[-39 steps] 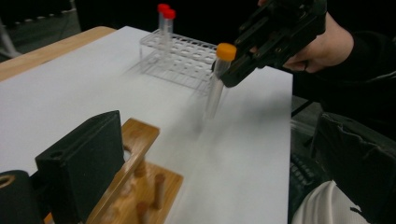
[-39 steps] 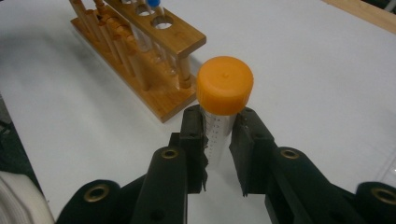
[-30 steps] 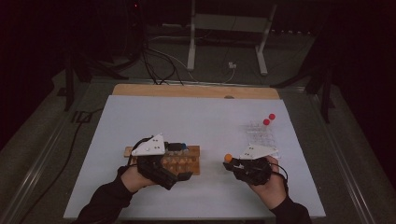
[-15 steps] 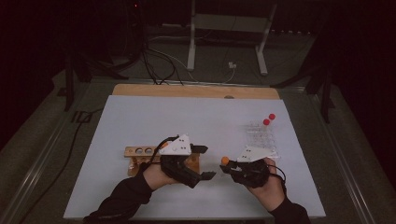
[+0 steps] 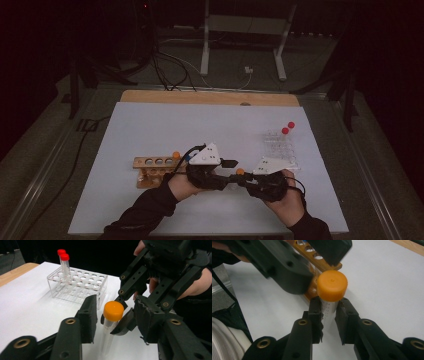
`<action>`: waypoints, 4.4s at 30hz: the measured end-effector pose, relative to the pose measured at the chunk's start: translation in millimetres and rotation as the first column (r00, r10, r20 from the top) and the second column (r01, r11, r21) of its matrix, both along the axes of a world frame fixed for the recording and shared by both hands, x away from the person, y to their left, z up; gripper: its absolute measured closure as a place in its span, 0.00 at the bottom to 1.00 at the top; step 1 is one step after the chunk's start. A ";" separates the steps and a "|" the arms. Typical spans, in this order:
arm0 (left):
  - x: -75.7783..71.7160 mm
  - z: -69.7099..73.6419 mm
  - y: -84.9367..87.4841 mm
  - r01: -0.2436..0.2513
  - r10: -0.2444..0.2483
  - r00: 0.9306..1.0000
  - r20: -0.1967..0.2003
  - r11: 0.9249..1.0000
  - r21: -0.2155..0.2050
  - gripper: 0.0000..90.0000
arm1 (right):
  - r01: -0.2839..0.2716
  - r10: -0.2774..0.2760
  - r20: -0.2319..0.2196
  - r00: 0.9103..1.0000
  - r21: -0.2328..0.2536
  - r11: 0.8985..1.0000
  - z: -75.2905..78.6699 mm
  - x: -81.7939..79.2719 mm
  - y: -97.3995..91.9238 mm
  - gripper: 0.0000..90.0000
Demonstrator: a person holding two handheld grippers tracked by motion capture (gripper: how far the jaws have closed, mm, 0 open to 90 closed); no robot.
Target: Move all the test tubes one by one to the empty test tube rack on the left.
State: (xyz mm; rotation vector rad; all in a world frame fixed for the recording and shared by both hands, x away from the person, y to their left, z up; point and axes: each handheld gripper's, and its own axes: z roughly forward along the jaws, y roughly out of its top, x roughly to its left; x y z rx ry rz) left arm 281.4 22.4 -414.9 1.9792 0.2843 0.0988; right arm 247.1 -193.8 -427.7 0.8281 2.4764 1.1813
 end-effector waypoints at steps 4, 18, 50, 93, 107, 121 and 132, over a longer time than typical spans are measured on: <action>1.5 -2.3 -2.8 0.001 -0.001 1.000 0.008 1.000 0.011 0.68 | -0.002 0.002 -0.001 1.000 0.001 1.000 0.1 -0.2 0.3 0.83; 0.3 -5.6 -10.5 0.000 -0.004 0.998 0.059 0.999 0.054 0.79 | -0.001 0.001 -0.004 1.000 0.000 1.000 0.1 -0.1 0.2 0.83; 5.0 56.7 64.5 -0.164 0.165 0.976 0.141 0.986 -0.021 0.80 | 0.062 -0.066 0.020 0.998 0.150 0.987 13.8 4.0 -10.6 0.20; 7.7 16.8 170.8 -0.415 0.415 0.904 0.104 0.910 -0.026 0.80 | 0.043 -0.050 0.029 0.998 0.195 0.980 16.2 4.3 -18.8 0.00; 14.5 -14.2 171.1 -0.408 0.407 0.912 0.051 0.912 0.033 0.80 | 0.040 -0.044 0.019 0.999 0.199 0.979 15.0 5.8 -20.1 0.00; 17.9 -29.3 163.9 -0.400 0.397 0.917 0.051 0.911 0.100 0.80 | 0.035 -0.039 0.019 0.999 0.200 0.979 15.3 5.3 -20.4 0.00; 20.0 -30.4 167.3 -0.393 0.393 0.919 0.029 0.913 0.105 0.79 | 0.033 -0.038 0.020 0.999 0.201 0.979 16.2 5.2 -20.6 0.00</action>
